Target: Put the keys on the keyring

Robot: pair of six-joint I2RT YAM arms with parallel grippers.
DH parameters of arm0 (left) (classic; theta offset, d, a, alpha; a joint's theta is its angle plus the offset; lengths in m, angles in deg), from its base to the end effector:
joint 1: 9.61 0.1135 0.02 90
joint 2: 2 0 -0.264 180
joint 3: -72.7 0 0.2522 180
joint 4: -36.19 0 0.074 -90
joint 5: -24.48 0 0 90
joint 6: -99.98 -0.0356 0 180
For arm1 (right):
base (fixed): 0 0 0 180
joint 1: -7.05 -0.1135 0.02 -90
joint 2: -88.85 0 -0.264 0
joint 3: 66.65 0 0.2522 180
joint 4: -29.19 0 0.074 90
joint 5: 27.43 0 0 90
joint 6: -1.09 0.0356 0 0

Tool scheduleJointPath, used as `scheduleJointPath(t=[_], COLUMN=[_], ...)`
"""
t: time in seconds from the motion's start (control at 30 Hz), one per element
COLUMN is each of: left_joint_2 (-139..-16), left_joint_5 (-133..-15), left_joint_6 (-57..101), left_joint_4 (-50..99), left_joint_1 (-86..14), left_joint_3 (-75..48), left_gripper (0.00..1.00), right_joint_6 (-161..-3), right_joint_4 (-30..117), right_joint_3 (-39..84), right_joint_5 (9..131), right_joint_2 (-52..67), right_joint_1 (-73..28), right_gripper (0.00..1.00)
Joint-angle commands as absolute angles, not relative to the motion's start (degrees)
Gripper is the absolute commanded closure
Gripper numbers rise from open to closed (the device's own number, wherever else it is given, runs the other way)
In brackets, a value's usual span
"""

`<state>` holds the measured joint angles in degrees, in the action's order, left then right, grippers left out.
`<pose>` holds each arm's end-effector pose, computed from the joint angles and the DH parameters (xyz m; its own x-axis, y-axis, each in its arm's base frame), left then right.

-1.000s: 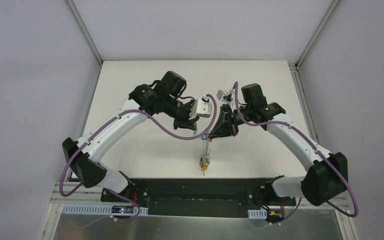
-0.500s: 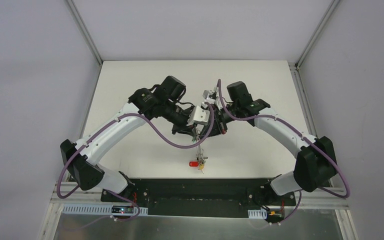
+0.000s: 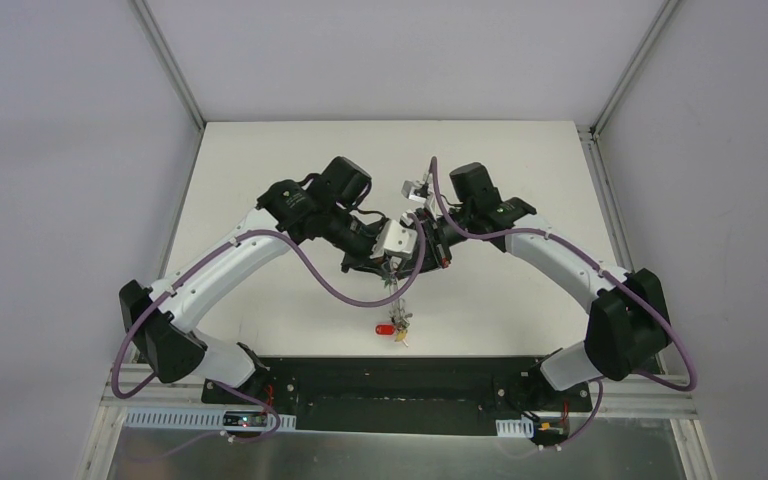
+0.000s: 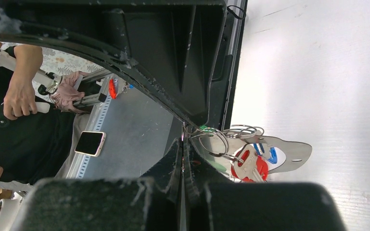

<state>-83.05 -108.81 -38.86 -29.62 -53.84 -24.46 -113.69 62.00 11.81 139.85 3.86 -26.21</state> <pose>0.1878 -0.2169 0.3681 0.2618 0.5099 -0.8194 0.9548 -0.2609 0.1428 0.2408 0.1995 0.2959 -0.1663 -0.2194 -0.9614 -0.9046 -0.3542 0.2373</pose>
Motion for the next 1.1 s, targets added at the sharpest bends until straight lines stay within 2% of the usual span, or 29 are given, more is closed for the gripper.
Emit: scheduleJointPath(t=[0.0,0.63,1.07], left_joint_2=[-80.1,-79.2,-79.2], left_joint_5=[-113.2,-113.8,-105.7], left_joint_6=[-41.7,-45.1,-33.6], left_joint_4=[-31.5,-33.7,-25.3], left_joint_1=[-54.5,-54.5,-54.5], left_joint_3=[-24.1,-24.1,-21.8], left_gripper=[1.00,1.00,1.00], right_joint_6=[-111.9,-107.0,-98.1], right_joint_4=[58.6,54.6,44.8], right_joint_3=[14.2,13.7,10.7], right_joint_5=[141.8,139.1,132.8], right_joint_2=[4.0,3.2,5.1], right_joint_1=[-26.4,-26.4,-26.0], right_gripper=[1.00,1.00,1.00])
